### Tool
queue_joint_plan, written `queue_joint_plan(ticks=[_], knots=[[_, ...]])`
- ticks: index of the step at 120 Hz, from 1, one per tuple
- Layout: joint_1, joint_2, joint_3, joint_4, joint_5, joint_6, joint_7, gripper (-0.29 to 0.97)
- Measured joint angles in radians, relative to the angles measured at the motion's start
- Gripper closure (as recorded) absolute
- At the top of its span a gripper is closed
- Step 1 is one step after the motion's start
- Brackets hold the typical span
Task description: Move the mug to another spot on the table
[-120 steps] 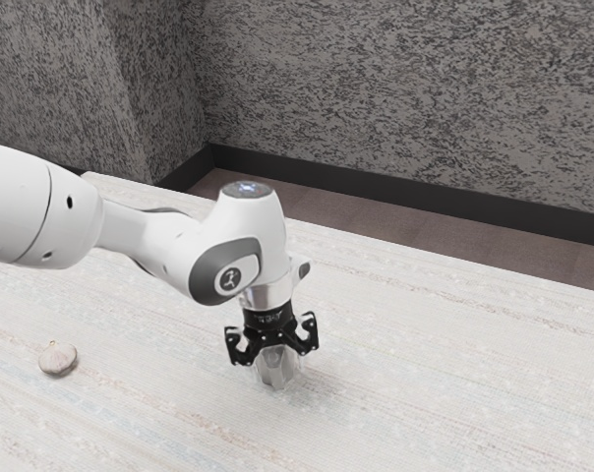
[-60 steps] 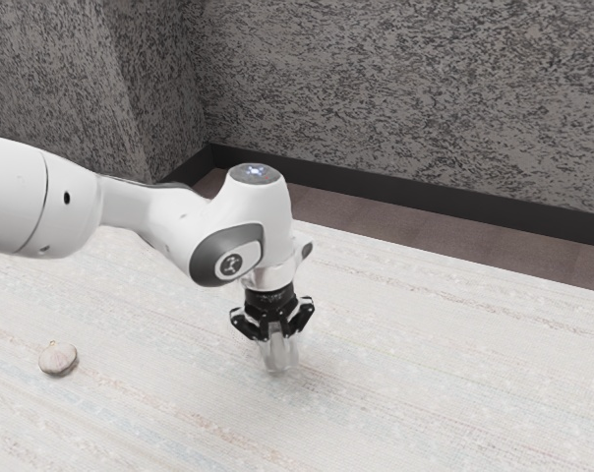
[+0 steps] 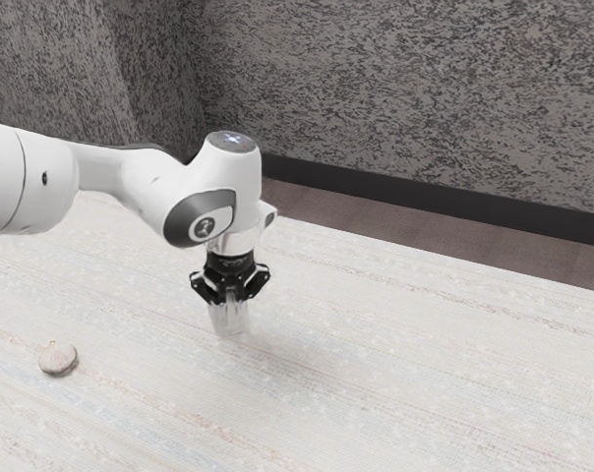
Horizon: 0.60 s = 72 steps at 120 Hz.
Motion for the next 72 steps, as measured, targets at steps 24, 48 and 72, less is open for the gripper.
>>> queue_joint_plan(ticks=[24, 48, 72], knots=[[0.003, 0.019, 0.064, -0.001, 0.009, -0.015, 0.025, 0.75], [0.004, 0.055, 0.085, 0.000, 0.008, -0.008, 0.046, 0.76], [0.004, 0.071, 0.097, 0.017, 0.011, -0.002, 0.064, 0.76]])
